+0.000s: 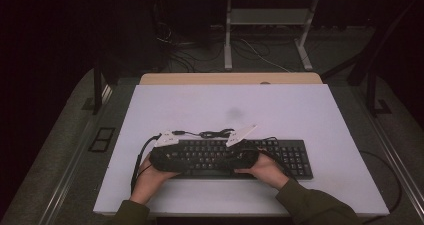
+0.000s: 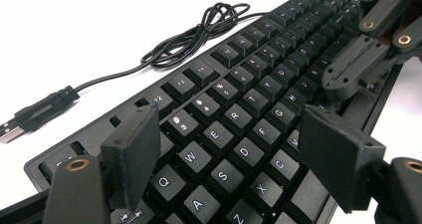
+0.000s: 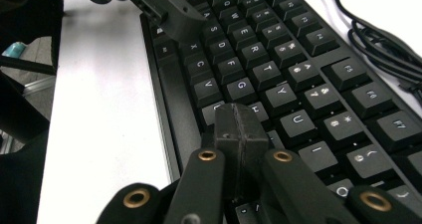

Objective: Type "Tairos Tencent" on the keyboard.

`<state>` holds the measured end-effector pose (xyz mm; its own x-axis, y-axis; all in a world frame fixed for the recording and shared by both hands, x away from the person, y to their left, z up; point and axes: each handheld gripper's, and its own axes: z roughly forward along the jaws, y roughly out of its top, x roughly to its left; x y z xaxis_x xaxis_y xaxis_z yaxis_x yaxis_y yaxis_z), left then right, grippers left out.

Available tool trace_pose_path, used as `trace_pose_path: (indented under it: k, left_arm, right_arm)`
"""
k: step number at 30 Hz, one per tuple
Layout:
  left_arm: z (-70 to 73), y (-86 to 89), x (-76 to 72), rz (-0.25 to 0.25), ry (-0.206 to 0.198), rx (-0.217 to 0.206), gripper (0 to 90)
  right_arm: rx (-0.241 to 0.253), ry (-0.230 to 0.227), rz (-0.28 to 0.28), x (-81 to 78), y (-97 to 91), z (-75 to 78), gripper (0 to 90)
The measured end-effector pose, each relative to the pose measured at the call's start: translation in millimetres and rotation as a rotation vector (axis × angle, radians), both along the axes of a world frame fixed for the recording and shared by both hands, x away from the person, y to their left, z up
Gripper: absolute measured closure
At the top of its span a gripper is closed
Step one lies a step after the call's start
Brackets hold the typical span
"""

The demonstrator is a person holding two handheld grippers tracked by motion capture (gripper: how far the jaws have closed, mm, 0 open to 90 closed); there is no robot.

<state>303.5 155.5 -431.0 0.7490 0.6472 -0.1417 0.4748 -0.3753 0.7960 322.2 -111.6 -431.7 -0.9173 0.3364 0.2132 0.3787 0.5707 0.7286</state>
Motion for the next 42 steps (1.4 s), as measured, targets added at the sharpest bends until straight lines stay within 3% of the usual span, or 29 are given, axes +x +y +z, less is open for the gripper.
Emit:
trace_pose_path:
  k: [6, 11, 21, 27, 42]
  left_arm:
    - [0.6, -0.1, -0.7, 0.002, 0.001, -0.003, 23.8]
    - [1.5, 0.5, -1.6, 0.001, -0.001, -0.008, 24.9]
    - [3.4, 1.0, -4.7, -0.004, 0.005, -0.012, 32.1]
    - [3.9, 0.8, -6.4, -0.028, 0.015, -0.017, 46.0]
    - [5.9, -3.4, -10.3, -0.089, 0.038, -0.025, 86.6]
  right_arm:
    - [0.033, -0.005, -0.014, 1.6, -5.1, 4.4, 80.2]
    - [0.056, -0.014, -0.042, 4.5, -10.7, 6.4, 66.7]
    - [0.057, -0.037, -0.099, 10.1, -21.9, 7.2, 46.7]
    - [0.053, -0.060, -0.133, 10.3, -26.4, 5.8, 36.9]
    - [0.048, -0.067, -0.186, 15.9, -38.1, 3.4, 30.8]
